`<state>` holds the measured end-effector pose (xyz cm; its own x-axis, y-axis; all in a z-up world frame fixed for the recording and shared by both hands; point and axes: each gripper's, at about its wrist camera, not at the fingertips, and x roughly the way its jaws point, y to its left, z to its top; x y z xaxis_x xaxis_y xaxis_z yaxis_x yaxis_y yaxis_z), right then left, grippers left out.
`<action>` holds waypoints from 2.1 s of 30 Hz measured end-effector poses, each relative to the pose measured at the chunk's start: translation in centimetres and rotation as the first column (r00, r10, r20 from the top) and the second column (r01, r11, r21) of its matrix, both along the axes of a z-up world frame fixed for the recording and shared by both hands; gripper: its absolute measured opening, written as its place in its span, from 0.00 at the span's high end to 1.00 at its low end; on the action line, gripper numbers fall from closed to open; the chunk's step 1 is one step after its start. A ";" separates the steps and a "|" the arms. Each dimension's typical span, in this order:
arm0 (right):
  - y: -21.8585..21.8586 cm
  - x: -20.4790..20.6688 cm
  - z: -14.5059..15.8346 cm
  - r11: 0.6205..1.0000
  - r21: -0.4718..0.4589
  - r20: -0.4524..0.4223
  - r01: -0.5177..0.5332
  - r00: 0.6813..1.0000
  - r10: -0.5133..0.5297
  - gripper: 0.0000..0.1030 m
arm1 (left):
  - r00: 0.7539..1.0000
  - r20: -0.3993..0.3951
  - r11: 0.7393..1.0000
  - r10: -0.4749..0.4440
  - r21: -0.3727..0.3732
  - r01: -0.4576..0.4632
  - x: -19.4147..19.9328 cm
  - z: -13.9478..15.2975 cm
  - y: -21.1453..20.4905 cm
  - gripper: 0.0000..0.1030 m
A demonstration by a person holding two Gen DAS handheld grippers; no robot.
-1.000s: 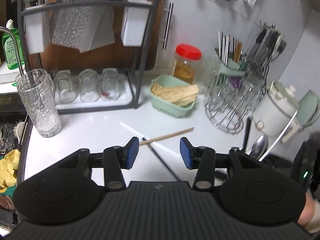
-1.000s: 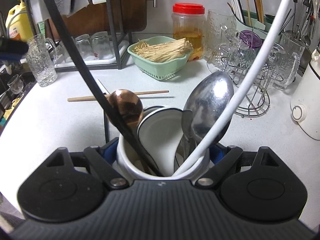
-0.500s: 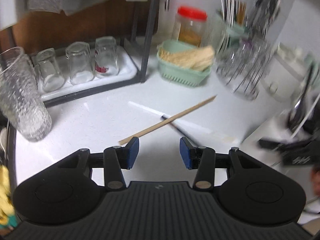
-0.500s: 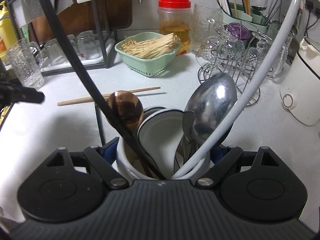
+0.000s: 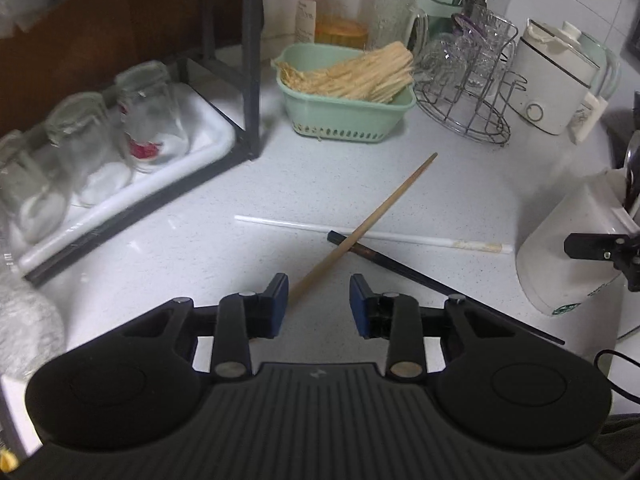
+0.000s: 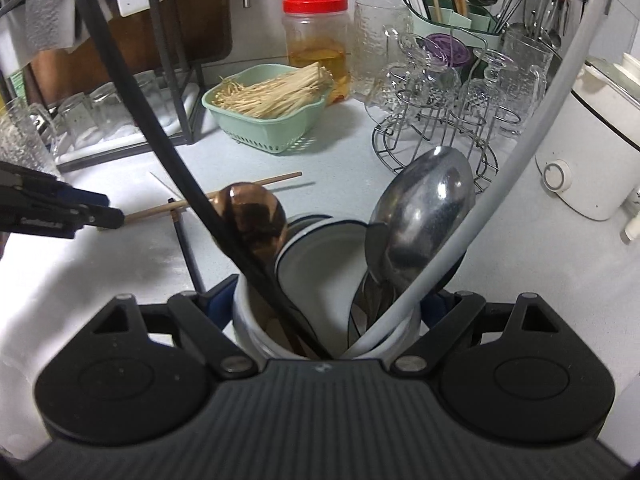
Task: Organize utensils
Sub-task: 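Close the left tool on the wooden chopstick and lift it, then carry the wooden chopstick over the mug with the left tool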
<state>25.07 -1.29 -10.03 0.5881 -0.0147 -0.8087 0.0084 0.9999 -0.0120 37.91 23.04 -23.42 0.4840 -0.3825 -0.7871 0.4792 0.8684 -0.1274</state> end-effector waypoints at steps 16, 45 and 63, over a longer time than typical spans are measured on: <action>0.6 0.2 -0.1 0.998 -0.026 -0.012 0.053 0.998 -0.053 0.12 | 0.992 -0.042 0.993 -0.116 -0.014 0.116 2.1 -2.0 -1.4 0.68; 1.5 0.2 -0.5 0.993 -0.073 0.003 0.096 0.995 -0.096 0.11 | 0.996 -0.085 0.979 -0.023 -0.205 0.005 0.5 3.5 -2.2 0.93; 1.5 0.7 -0.5 0.992 -0.087 -0.015 0.089 0.996 -0.090 0.11 | 0.995 -0.096 0.961 0.003 -0.273 -0.029 1.1 8.4 -2.2 0.93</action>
